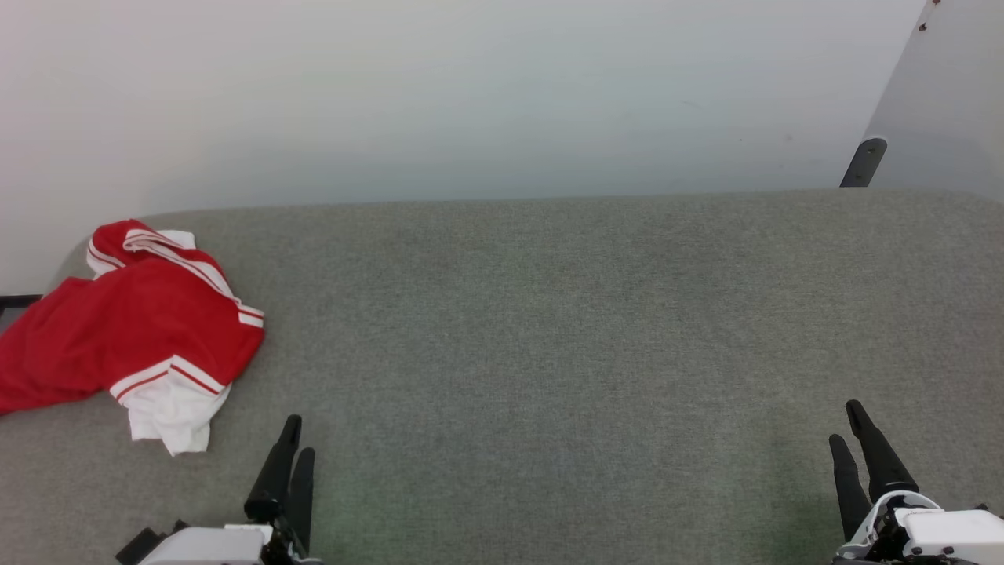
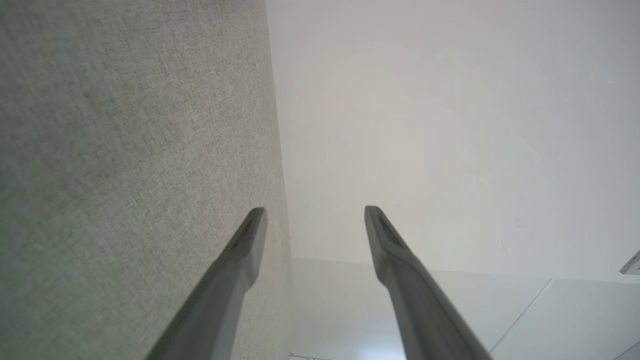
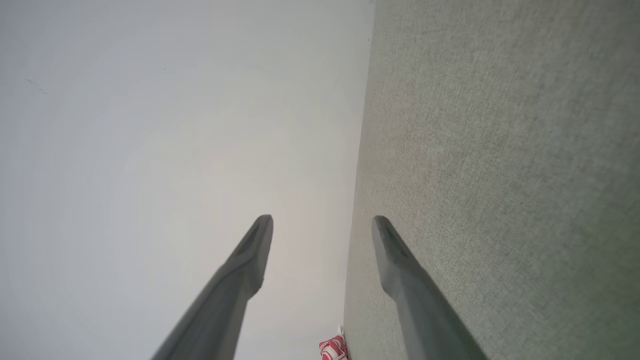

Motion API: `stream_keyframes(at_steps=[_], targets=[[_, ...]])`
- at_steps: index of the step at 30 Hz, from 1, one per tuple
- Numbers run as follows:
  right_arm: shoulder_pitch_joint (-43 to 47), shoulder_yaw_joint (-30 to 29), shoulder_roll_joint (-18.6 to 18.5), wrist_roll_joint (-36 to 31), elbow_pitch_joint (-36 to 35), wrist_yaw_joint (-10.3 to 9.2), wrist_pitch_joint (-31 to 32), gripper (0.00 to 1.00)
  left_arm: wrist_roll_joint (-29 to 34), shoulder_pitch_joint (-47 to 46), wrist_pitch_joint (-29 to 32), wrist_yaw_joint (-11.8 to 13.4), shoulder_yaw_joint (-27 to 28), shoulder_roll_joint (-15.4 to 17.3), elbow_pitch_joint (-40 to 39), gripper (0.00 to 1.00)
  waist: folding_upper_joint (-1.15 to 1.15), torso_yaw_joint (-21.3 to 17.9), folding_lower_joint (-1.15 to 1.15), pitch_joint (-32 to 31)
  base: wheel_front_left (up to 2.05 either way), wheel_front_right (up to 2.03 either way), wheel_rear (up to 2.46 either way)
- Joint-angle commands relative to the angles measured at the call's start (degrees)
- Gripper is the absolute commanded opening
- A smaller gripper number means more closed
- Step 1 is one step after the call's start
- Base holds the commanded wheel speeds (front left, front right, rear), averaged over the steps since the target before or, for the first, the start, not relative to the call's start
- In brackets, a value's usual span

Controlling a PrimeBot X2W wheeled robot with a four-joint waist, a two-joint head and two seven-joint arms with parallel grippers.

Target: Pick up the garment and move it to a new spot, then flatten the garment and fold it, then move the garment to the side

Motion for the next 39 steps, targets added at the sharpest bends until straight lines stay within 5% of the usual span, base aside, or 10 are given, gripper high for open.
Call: stream_keyframes(at_steps=[1,19,39], targets=[[-1.12,0.67,-0.13,-0.49,-1.43,0.01,-0.51,1.0,0.22,-1.14,-0.43,-0.03,-0.47,0.2,-1.64,1.0,0.0,-0.01,0.0,0.0,0.0,0.0,0.0],[-2.6,5.26,-1.9,-9.49,-2.6,0.02,-5.49,1.0,6.92,-0.67,-5.28,1.61,-4.71,2.18,-5.63,1.0,0.0,-0.05,0.0,-0.11,0.0,0.0,0.0],[-4.22,7.84,-2.71,-34.82,-0.67,0.03,-9.95,1.0,32.67,0.23,-9.76,5.31,-9.1,5.48,-7.85,1.0,0.0,0.06,0.0,-0.58,0.0,0.0,0.0]])
